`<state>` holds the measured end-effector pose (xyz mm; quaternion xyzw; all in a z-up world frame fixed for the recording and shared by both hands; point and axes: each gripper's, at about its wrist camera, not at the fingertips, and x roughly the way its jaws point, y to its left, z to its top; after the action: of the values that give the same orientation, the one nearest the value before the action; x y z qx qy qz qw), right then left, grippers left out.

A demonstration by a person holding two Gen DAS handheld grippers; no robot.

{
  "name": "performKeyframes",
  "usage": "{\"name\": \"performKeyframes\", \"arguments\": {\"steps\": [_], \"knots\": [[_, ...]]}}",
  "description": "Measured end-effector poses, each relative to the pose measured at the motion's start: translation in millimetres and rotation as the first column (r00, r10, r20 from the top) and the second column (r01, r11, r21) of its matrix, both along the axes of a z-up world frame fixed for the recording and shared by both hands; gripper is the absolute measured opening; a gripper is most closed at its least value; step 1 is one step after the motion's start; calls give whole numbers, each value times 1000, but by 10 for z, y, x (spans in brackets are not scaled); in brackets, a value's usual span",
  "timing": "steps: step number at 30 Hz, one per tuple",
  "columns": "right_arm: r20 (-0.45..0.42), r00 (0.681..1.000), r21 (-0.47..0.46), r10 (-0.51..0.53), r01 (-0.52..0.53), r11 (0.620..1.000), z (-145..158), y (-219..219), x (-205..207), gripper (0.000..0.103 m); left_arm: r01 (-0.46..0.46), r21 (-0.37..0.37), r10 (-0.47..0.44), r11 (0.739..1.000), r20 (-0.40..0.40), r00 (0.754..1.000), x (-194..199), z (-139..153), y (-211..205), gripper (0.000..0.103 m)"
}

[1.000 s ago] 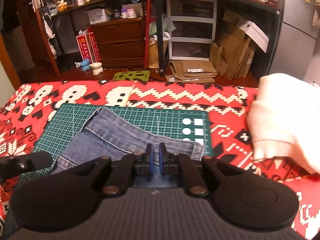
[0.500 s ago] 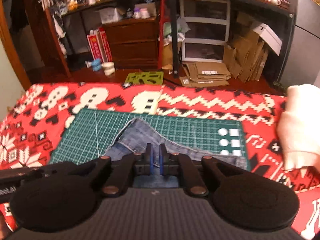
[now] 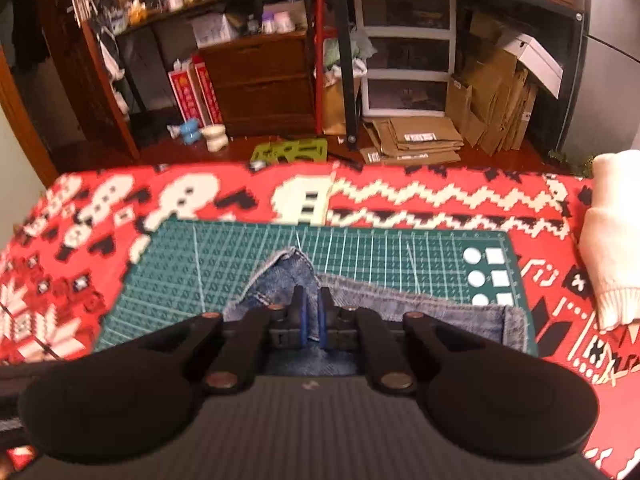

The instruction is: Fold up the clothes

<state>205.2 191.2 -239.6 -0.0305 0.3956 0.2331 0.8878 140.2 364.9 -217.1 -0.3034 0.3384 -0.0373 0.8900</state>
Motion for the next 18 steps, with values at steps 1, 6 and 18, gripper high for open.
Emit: {"name": "performKeyframes", "arguments": {"steps": [1, 6, 18], "knots": [[6, 1000, 4, -1, 1, 1000, -9, 2, 14, 5, 1, 1, -1, 1000, 1, 1000, -3, 6, -5, 6], [10, 1000, 15, 6, -6, 1000, 57, -60, -144, 7, 9, 3, -9, 1000, 7, 1000, -19, 38, -32, 6], [48, 998, 56, 37, -40, 998, 215, -263, -726, 7, 37, -11, -37, 999, 26, 999, -120, 79, -80, 6]]}}
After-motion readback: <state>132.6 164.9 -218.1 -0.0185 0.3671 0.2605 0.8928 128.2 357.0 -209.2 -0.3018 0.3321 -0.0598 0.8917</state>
